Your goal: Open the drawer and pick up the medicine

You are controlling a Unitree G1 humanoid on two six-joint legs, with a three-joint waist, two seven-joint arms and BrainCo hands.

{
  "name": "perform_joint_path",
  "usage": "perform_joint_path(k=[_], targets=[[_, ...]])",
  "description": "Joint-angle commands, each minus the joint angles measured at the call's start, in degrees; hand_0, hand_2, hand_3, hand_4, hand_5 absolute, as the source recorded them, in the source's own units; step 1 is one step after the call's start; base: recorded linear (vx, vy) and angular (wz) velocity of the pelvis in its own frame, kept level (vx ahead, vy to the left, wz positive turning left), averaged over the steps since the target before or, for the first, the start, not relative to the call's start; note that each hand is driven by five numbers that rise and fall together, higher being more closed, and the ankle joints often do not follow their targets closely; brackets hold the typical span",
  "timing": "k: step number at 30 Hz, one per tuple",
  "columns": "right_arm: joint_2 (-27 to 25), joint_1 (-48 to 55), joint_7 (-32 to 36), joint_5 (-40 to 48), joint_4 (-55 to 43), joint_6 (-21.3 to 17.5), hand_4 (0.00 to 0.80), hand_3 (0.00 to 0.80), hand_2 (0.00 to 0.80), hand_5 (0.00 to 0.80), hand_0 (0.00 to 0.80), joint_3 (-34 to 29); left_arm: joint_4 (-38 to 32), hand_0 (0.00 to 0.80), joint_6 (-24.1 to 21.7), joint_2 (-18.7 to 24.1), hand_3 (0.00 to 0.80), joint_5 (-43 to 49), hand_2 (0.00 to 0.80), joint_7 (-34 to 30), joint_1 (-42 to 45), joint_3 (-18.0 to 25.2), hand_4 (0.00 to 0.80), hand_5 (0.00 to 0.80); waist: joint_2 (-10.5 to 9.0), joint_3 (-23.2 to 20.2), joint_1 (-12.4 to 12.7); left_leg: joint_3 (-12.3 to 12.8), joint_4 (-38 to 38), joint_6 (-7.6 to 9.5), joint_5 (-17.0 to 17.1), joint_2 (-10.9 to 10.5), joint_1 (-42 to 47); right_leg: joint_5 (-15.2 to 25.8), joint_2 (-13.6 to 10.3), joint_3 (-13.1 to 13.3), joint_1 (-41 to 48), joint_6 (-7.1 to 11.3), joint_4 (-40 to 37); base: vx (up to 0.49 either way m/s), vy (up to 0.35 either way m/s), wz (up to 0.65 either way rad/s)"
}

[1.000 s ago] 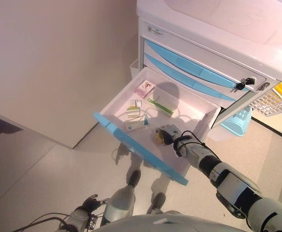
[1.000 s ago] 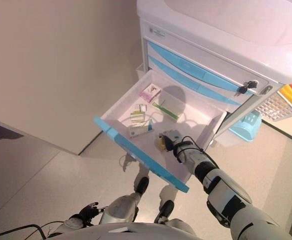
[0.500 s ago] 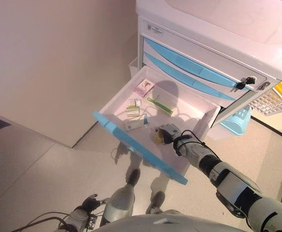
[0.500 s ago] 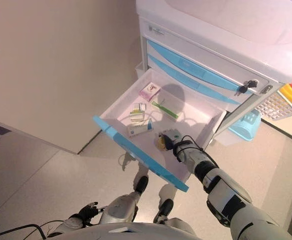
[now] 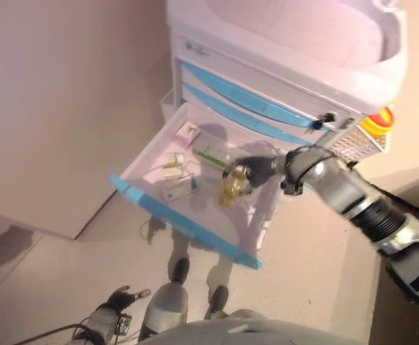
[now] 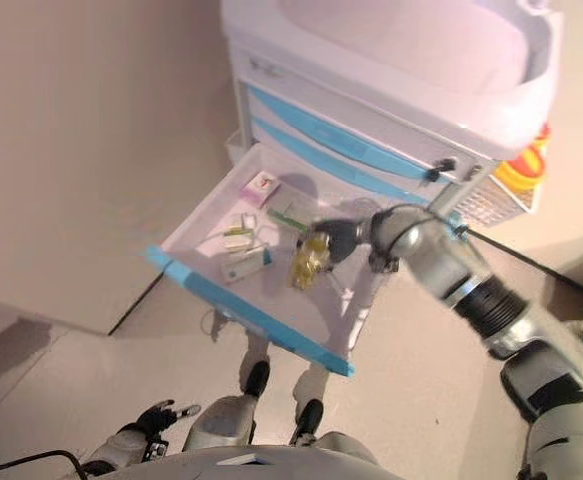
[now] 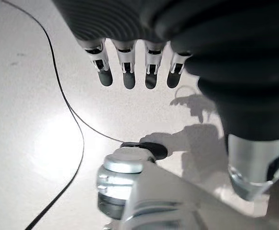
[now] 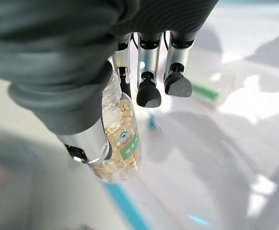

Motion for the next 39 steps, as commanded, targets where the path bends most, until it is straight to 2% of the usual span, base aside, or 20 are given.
perform_joint_path(k=[1,5,10,14,18,24,29,36,39], targets=[[1.12,-4.92,-3.13,19.09,-2.11,-0.46,0.800,0.800,0.800,0.800,0.800,-4.11,4.15,0.000,-1.58,0.46,0.000,2.94,0.000,-0.33,0.82,-0.55,0.000,0.000,-1.31,-5.42,0.20,0.42,0.42,0.57,-7.17,-1.15,2.04,-0.32,-1.42,0.73,-0.66,3.44,3.02,0.075,0.013,-0.20],[1.52,-8.17,-12.48,24.67,2.30,-4.30,0.800,0.800,0.800,0.800,0.800,-11.62,4.27,0.000,-2.27,0.50,0.000,3.65,0.000,-0.88,2.28,-0.90,0.000,0.000,-1.02,-6.99,-0.10,1.17,0.58,0.65,-7.92,-1.16,3.12,-0.43,-1.59,1.22,0.17,3.81,3.03,0.084,0.030,-0.07],[-1.95,-10.97,-21.27,28.14,9.68,-8.13,0.800,0.800,0.800,0.800,0.800,-19.02,4.60,0.000,-2.78,0.26,0.000,3.84,0.000,-1.51,3.25,-1.20,0.000,0.000,-0.62,-8.22,-0.87,1.92,0.70,0.92,-8.51,-1.26,4.18,-0.62,-1.62,1.81,0.80,3.88,3.31,0.054,0.040,-0.05],[-4.87,-14.43,-27.68,35.55,16.53,-8.04,0.800,0.800,0.800,0.800,0.800,-22.33,6.33,0.000,-3.43,0.09,0.000,3.35,0.000,-1.83,3.15,-2.38,0.000,0.000,-0.51,-8.85,-1.25,2.37,0.77,0.95,-8.95,-1.33,4.93,-0.85,-1.50,2.06,1.34,3.70,3.41,0.051,0.029,-0.06],[-6.51,-19.03,-34.31,38.25,25.92,-7.51,0.800,0.800,0.800,0.800,0.800,-23.08,7.45,0.000,-3.04,-0.16,0.000,3.00,0.000,-1.82,2.85,-4.19,0.000,0.000,-0.49,-9.37,-0.86,2.28,0.85,0.93,-9.22,-1.51,5.25,-1.11,-1.43,1.93,1.64,3.46,3.43,0.050,0.021,-0.02],[-7.55,-27.66,-41.52,32.34,39.69,-8.30,0.800,0.800,0.800,0.800,0.800,-17.44,7.44,0.000,-2.56,-0.09,0.000,2.23,0.000,-1.53,2.69,-6.17,0.000,0.000,-0.63,-8.80,0.69,1.47,1.17,0.81,-9.07,-1.70,4.94,-1.26,-1.50,0.82,1.77,3.08,3.52,0.009,0.000,0.02],[-8.82,-36.20,-44.69,21.46,51.19,-8.98,0.800,0.800,0.800,0.800,0.800,-8.20,6.45,0.000,-1.89,0.59,0.000,2.56,0.000,-1.37,2.72,-6.93,0.000,0.000,-1.08,-7.66,2.62,-0.12,1.49,0.75,-8.69,-2.04,4.17,-1.27,-1.57,-0.45,1.69,2.77,3.59,0.009,-0.005,0.15],[-9.40,-43.56,-45.60,12.35,58.07,-7.30,0.800,0.800,0.800,0.800,0.800,0.26,5.26,0.000,-1.47,1.25,0.000,2.13,0.000,-0.85,2.30,-7.94,0.000,0.000,-1.48,-6.17,4.44,-2.04,1.46,0.76,-8.15,-2.33,2.98,-1.04,-1.63,-1.60,1.20,2.70,3.30,0.008,-0.008,0.20],[-10.02,-46.82,-45.44,3.38,60.63,-5.33,0.800,0.800,0.800,0.800,0.800,4.87,4.34,0.000,-1.33,1.93,0.000,1.61,0.000,-0.91,2.04,-8.36,0.000,0.000,-1.76,-5.36,5.28,-3.01,1.07,0.72,-7.62,-2.44,1.98,-0.79,-1.57,-2.11,0.53,2.78,2.98,-0.003,0.002,0.12]])
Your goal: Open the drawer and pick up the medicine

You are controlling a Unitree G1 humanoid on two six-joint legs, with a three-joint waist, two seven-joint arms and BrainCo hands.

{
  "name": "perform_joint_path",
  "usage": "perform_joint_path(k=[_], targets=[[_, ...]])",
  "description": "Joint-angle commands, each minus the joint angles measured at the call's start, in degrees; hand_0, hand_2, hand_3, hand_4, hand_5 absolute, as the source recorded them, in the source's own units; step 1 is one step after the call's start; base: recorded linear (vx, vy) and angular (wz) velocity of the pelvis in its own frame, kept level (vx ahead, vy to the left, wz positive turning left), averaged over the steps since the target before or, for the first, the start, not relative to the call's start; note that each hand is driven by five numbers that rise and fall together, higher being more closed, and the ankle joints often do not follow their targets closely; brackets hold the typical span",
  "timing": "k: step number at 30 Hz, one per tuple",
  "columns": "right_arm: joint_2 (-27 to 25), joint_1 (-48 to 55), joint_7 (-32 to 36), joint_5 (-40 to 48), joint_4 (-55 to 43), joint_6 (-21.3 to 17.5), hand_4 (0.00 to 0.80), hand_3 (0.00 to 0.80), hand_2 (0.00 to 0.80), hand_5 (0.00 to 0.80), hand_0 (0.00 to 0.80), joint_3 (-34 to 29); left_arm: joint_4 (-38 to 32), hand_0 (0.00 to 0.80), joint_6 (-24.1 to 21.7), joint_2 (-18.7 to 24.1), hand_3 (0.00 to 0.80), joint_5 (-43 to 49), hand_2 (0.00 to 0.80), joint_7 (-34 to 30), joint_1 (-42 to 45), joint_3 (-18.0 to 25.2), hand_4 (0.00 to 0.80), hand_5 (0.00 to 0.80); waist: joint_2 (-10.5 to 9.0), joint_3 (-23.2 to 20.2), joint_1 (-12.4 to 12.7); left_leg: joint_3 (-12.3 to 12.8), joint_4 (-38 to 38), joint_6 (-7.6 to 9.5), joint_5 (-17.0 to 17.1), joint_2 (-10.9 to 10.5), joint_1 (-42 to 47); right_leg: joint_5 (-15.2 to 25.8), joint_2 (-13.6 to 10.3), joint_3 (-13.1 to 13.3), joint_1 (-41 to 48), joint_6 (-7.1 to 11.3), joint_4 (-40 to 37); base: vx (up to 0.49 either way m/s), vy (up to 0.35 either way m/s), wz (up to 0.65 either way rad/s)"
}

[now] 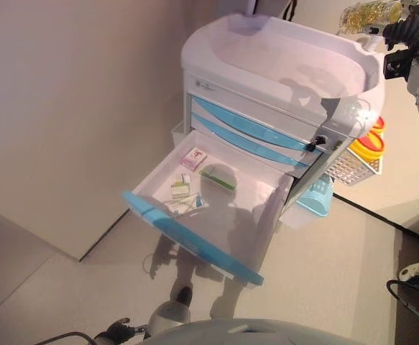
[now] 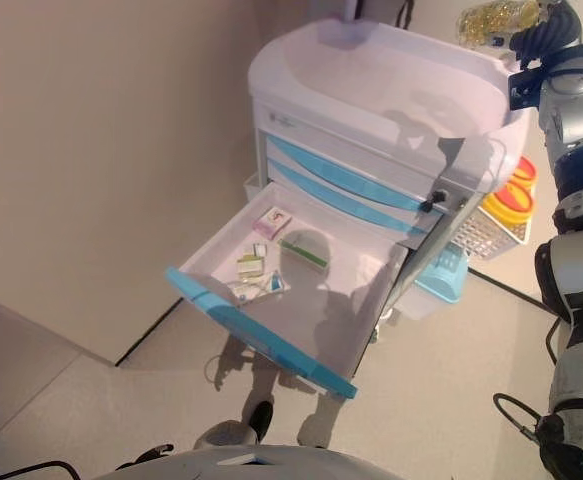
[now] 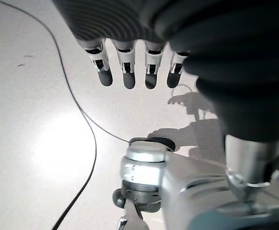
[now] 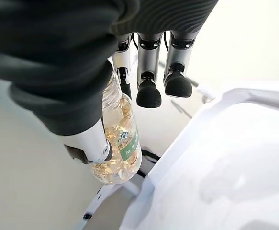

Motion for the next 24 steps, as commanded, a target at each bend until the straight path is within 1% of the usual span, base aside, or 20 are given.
perform_joint_path(k=[1,4,5,9,11,16,24], targets=[[-5.15,-11.03,-1.39,-11.63,-0.13,-0.61,0.800,0.800,0.800,0.800,0.800,7.46,0.96,0.000,0.76,2.92,0.000,-0.56,0.000,0.25,-1.69,-2.41,0.000,0.000,-4.40,0.97,1.78,-0.65,1.02,0.78,-8.05,-2.45,1.43,-0.32,-1.99,0.54,-1.16,2.77,3.06,-0.025,0.005,0.19],[-5.93,-14.19,1.85,-16.47,2.51,2.48,0.800,0.800,0.800,0.800,0.800,13.07,0.09,0.000,0.81,3.59,0.000,-1.18,0.000,0.15,-2.11,-2.73,0.000,0.000,-4.76,1.74,2.26,-1.32,0.71,0.79,-7.55,-2.47,0.18,-0.07,-1.87,0.28,-2.09,2.87,2.81,-0.049,-0.007,0.21],[-6.18,-14.91,3.69,-16.74,3.60,3.80,0.800,0.800,0.800,0.800,0.800,14.98,-0.21,0.000,0.75,3.87,0.000,-1.31,0.000,0.11,-2.19,-2.84,0.000,0.000,-4.91,2.16,2.44,-1.56,0.57,0.82,-7.36,-2.45,-0.17,0.01,-1.81,0.17,-2.39,2.87,2.78,-0.057,-0.009,0.10],[-6.02,-17.05,7.75,-22.04,6.81,5.79,0.800,0.800,0.800,0.800,0.800,19.52,-0.79,0.000,-0.10,4.43,0.000,-2.78,0.000,0.23,-2.60,-3.23,0.000,0.000,-4.93,3.49,2.96,-2.15,0.32,0.77,-6.74,-2.42,-1.45,0.15,-1.86,-0.42,-3.43,2.83,2.81,-0.039,0.010,0.14],[-5.60,-17.87,10.02,-24.46,8.30,7.33,0.800,0.800,0.800,0.800,0.800,21.72,-1.21,0.000,-0.66,4.67,0.000,-3.49,0.000,0.36,-3.01,-3.37,0.000,0.000,-4.88,4.59,3.60,-2.27,0.25,0.73,-6.60,-2.29,-2.00,0.04,-1.86,-0.61,-3.87,2.72,2.96,-0.043,0.009,0.13],[-5.31,-18.68,12.17,-24.59,10.22,9.26,0.800,0.800,0.800,0.800,0.800,22.97,-2.12,0.000,-1.98,5.01,0.000,-5.10,0.000,1.00,-3.25,-3.61,0.000,0.000,-4.68,6.58,4.51,-2.85,0.15,0.70,-6.00,-2.32,-3.38,0.20,-2.02,-1.24,-5.00,2.70,3.10,-0.024,0.003,0.04],[-4.98,-19.16,13.46,-25.66,12.45,9.65,0.800,0.800,0.800,0.800,0.800,24.00,-3.04,0.000,-3.26,6.00,0.000,-6.65,0.000,0.83,-3.36,-3.29,0.000,0.000,-3.95,9.26,5.14,-2.65,0.05,0.74,-5.27,-2.05,-5.49,0.40,-2.40,-1.85,-7.10,2.85,3.68,-0.027,0.009,0.03]])
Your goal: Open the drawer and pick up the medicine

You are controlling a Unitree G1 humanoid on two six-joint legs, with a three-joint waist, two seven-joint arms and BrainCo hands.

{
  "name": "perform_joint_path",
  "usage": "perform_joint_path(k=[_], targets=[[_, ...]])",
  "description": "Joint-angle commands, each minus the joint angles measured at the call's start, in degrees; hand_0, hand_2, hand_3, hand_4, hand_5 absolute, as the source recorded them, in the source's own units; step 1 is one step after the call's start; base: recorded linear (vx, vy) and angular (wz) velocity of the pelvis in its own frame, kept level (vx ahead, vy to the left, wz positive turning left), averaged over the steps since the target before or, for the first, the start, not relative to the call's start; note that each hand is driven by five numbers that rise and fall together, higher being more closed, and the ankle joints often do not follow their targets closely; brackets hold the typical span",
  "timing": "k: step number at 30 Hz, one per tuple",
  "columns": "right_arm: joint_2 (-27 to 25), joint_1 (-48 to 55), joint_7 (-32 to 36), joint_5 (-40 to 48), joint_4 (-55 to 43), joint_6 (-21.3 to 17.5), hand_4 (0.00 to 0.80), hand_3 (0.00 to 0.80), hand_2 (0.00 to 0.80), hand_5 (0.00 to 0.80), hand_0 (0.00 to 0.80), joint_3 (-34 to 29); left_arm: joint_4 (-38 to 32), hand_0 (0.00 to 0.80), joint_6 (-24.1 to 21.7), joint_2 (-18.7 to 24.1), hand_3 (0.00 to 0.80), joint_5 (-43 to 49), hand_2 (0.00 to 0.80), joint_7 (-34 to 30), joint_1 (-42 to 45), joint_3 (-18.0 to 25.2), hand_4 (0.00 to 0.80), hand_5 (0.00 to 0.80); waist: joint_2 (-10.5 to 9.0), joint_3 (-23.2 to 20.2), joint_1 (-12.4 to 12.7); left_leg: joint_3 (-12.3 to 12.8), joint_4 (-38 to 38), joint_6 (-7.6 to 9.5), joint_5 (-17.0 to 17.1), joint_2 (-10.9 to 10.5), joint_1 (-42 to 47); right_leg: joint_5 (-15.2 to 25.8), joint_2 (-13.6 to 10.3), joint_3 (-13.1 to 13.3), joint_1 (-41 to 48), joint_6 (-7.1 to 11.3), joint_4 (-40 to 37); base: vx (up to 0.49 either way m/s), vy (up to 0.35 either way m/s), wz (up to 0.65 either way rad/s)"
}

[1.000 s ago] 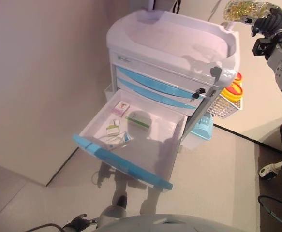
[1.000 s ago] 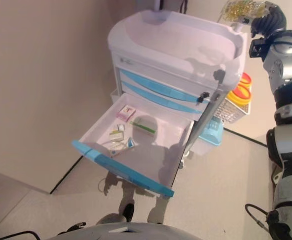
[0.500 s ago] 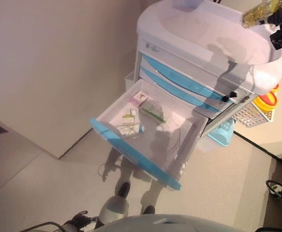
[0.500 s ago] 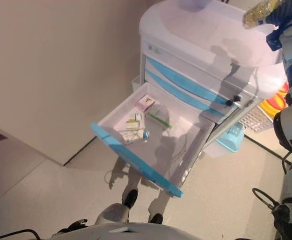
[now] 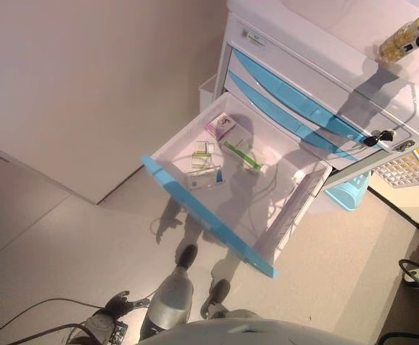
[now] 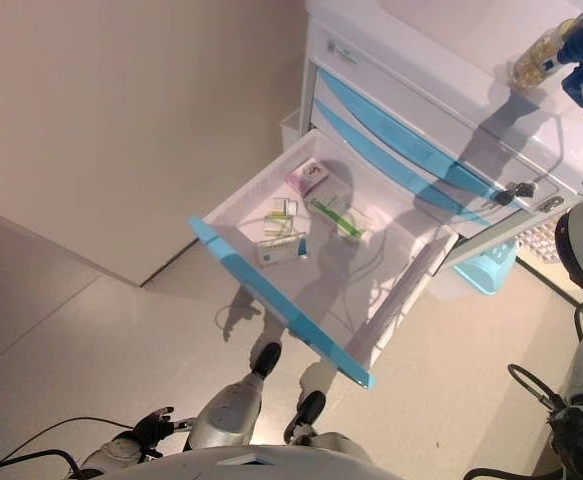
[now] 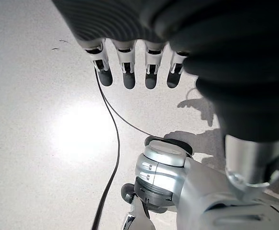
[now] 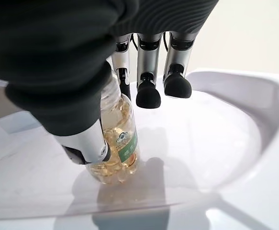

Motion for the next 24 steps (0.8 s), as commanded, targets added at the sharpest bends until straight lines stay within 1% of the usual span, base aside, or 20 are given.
perform_joint_path(k=[1,5,6,7,8,16,24], targets=[[-2.98,-6.05,0.26,-2.51,-0.68,0.14,0.800,0.800,0.800,0.800,0.800,7.02,-0.27,0.000,-1.66,2.89,0.000,-1.82,0.000,0.57,0.69,-1.52,0.000,0.000,-1.92,1.63,0.86,1.72,0.02,0.69,-7.54,-1.39,1.64,0.38,-2.51,1.68,-1.46,2.88,3.66,-0.009,0.016,0.03],[-3.10,-6.83,0.07,-2.82,-0.22,0.31,0.800,0.800,0.800,0.800,0.800,7.77,-1.00,0.000,-2.20,3.21,0.000,-2.44,0.000,0.47,1.00,-1.21,0.000,0.000,-1.91,2.20,0.90,2.10,0.02,0.62,-7.52,-1.20,1.47,0.53,-2.62,1.69,-1.75,3.07,3.76,0.000,0.000,0.00],[-3.12,-7.00,-0.57,-2.79,-0.26,0.42,0.659,0.659,0.659,0.659,0.659,7.91,-1.21,0.000,-2.28,3.32,0.000,-2.48,0.000,0.39,1.06,-1.15,0.000,0.000,-1.94,2.29,0.90,2.17,0.02,0.62,-7.53,-1.18,1.45,0.57,-2.62,1.76,-1.83,3.10,3.80,0.000,0.000,0.00],[-3.13,-7.24,-1.50,-2.59,-0.12,0.17,0.285,0.285,0.285,0.285,0.285,7.98,-1.33,0.000,-2.34,3.38,0.000,-2.62,0.000,0.31,1.02,-1.16,0.000,0.000,-1.97,2.38,0.92,2.28,0.02,0.60,-7.54,-1.13,1.43,0.61,-2.66,1.74,-1.88,3.16,3.86,0.000,0.000,0.00],[-3.11,-7.42,-2.04,-2.36,-0.03,-0.04,0.000,0.000,0.000,0.000,0.000,7.97,-1.36,0.000,-2.39,3.42,0.000,-2.68,0.000,0.22,0.96,-1.18,0.000,0.000,-1.98,2.42,0.95,2.37,0.05,0.58,-7.56,-1.10,1.40,0.63,-2.68,1.72,-1.91,3.20,3.89,0.002,-0.003,-0.05],[-3.74,-8.23,-7.67,-0.02,-0.99,-2.63,0.000,0.000,0.000,0.000,0.000,7.53,-2.21,0.000,-2.56,3.77,0.000,-2.65,0.000,-0.03,1.05,-1.64,0.000,0.000,-2.20,2.78,0.72,2.96,0.23,0.64,-7.91,-0.89,1.55,0.91,-2.65,2.14,-2.08,3.56,4.09,-0.002,-0.003,-0.03],[-4.39,-8.17,-12.73,1.58,-2.86,-4.92,0.000,0.000,0.000,0.000,0.000,6.32,-1.75,0.000,-2.08,3.79,0.000,-1.77,0.000,0.23,1.40,-1.55,0.000,0.000,-2.63,1.75,0.25,3.82,0.32,0.70,-8.64,-0.81,2.68,1.02,-2.75,2.30,-1.20,3.94,3.83,0.001,-0.001,0.00]])
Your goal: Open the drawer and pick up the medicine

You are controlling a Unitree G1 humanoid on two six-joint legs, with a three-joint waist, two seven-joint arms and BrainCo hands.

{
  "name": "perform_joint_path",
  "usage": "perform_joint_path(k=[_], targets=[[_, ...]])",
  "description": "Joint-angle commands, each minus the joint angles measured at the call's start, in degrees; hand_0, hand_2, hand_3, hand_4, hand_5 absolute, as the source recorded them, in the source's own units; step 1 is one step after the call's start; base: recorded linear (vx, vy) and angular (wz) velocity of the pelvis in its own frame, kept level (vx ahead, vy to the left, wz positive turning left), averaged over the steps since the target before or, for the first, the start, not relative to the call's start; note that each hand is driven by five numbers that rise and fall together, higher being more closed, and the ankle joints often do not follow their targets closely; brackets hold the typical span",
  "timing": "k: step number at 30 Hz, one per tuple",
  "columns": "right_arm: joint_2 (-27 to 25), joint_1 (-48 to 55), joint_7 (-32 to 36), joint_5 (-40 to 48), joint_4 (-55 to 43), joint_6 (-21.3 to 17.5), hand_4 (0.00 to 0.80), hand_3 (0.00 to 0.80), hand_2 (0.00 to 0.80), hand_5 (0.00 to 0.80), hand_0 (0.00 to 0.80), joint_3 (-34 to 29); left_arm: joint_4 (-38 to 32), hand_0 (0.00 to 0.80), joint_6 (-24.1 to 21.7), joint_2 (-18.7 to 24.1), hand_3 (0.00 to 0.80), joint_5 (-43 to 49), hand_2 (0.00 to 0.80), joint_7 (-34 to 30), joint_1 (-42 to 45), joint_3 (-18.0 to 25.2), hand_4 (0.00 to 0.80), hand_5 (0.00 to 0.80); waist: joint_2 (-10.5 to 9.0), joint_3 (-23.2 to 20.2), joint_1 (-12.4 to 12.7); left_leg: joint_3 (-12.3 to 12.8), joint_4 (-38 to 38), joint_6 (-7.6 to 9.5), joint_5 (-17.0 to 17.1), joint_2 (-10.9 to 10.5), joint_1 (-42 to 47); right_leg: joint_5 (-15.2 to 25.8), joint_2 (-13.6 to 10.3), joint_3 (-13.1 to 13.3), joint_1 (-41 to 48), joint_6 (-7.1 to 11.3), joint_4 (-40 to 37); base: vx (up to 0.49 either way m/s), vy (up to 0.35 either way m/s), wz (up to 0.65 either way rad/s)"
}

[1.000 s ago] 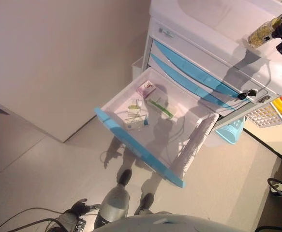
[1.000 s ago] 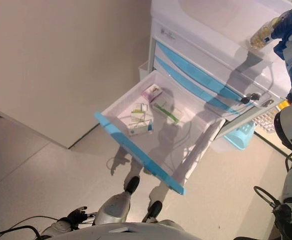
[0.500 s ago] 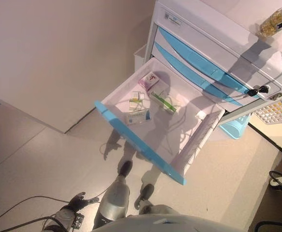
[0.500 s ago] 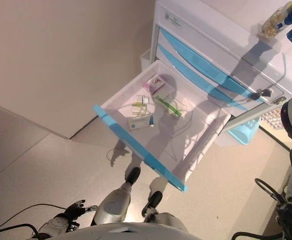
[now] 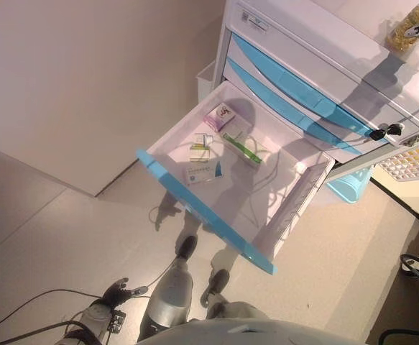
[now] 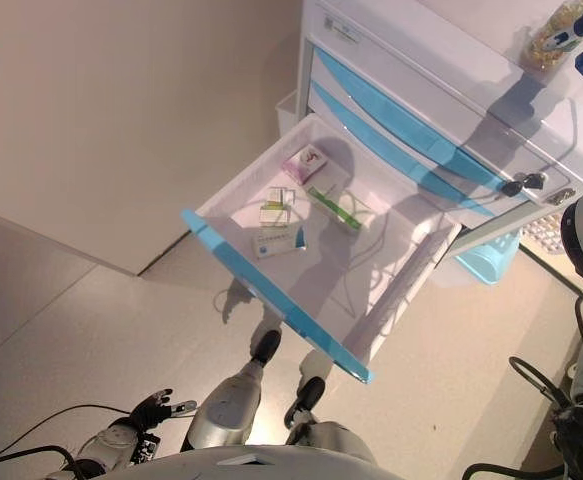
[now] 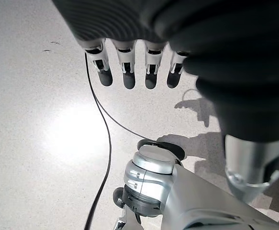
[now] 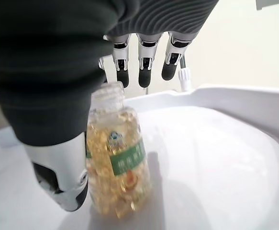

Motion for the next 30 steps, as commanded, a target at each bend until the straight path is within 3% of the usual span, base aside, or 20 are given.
perform_joint_path(k=[1,9,17,23,27,28,30], targets=[[-4.27,-5.78,-4.78,0.46,-3.86,-2.18,0.000,0.000,0.000,0.000,0.000,4.52,0.63,0.000,-0.78,2.24,0.000,0.19,0.000,0.42,2.53,-1.54,0.000,0.000,-2.32,-0.20,0.08,2.75,0.31,0.81,-8.62,-1.01,3.09,0.86,-2.74,1.53,-0.41,4.11,3.76,0.000,0.000,0.00],[-5.74,-3.98,-7.30,4.41,-7.14,-5.56,0.000,0.000,0.000,0.000,0.000,2.48,1.56,0.000,-0.23,2.63,0.000,3.04,0.000,-0.06,3.31,-1.06,0.000,0.000,-2.66,-2.08,-1.03,4.04,0.33,1.06,-9.56,-1.00,4.92,1.00,-2.79,2.49,0.74,4.64,3.63,-0.004,-0.008,-0.06],[-7.46,0.91,-3.71,9.25,-15.13,-9.80,0.000,0.000,0.000,0.000,0.000,-1.82,2.09,0.000,2.65,2.49,0.000,6.99,0.000,-0.73,3.00,-1.25,0.000,0.000,-2.50,-5.72,-4.63,6.83,0.46,1.47,-10.94,-0.97,8.07,0.95,-3.06,4.81,2.28,5.13,3.88,-0.028,-0.015,-0.16],[-8.33,6.93,-5.61,9.58,-21.50,-11.22,0.000,0.000,0.000,0.000,0.000,-6.63,2.28,0.000,4.46,1.95,0.000,8.75,0.000,-1.58,2.50,-1.55,0.000,0.000,-1.92,-7.71,-6.75,8.81,0.66,1.53,-11.59,-0.86,9.86,1.04,-3.15,6.48,3.18,5.35,3.73,-0.044,-0.024,-0.33],[-8.04,22.24,-14.93,12.60,-37.44,-13.66,0.000,0.000,0.000,0.000,0.000,-20.46,1.90,0.000,5.48,0.01,0.000,9.43,0.000,-2.40,1.99,-1.76,0.000,0.000,0.31,-9.37,-10.78,11.44,0.82,1.50,-12.42,-0.55,11.73,1.01,-2.95,9.54,3.67,5.47,3.38,-0.088,-0.040,-0.45],[-7.88,23.95,-15.42,12.74,-38.38,-13.86,0.000,0.000,0.000,0.000,0.000,-22.03,1.92,0.000,5.46,0.20,0.000,9.49,0.000,-2.36,2.02,-1.85,0.000,0.000,0.14,-9.49,-10.74,11.62,0.83,1.48,-12.48,-0.52,11.82,1.00,-2.93,9.73,3.67,5.47,3.37,-0.067,-0.018,-0.53],[-3.84,36.80,-18.64,13.94,-48.45,-15.73,0.000,0.000,0.000,0.000,0.000,-32.80,2.35,0.000,5.70,-1.69,0.000,9.23,0.000,-2.73,1.19,-1.44,0.000,0.000,1.87,-9.87,-13.08,12.77,0.86,1.57,-12.78,-0.32,12.20,0.92,-2.91,11.36,3.32,5.44,3.35,-0.067,-0.016,-0.38]])
